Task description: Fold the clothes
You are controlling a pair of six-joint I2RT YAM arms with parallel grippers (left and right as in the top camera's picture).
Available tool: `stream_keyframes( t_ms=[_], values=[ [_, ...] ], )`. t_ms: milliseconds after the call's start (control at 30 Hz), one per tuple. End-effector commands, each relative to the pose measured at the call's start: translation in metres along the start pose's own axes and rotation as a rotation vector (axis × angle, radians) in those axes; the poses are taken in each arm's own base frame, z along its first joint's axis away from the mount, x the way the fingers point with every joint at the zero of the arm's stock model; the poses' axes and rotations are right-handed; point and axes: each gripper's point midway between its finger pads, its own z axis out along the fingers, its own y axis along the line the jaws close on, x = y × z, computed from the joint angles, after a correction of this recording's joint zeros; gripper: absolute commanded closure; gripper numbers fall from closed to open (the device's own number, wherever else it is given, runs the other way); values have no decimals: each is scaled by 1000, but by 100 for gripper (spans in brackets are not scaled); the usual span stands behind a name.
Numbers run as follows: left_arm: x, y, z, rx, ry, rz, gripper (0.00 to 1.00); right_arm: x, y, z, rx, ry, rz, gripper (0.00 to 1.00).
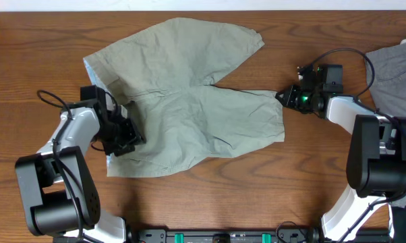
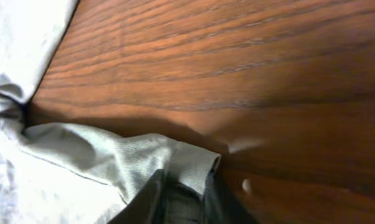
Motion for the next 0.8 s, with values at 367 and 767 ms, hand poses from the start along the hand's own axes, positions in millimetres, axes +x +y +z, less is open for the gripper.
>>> stream_keyframes(
  t_ms=[367, 767],
  values=[
    [11, 16, 8, -65, 12, 4, 57, -58, 55, -68, -163, -215, -85, 99],
    [8, 16, 8, -62, -2, 10, 57, -83, 47, -79, -74, -333, -49, 97]
  ],
)
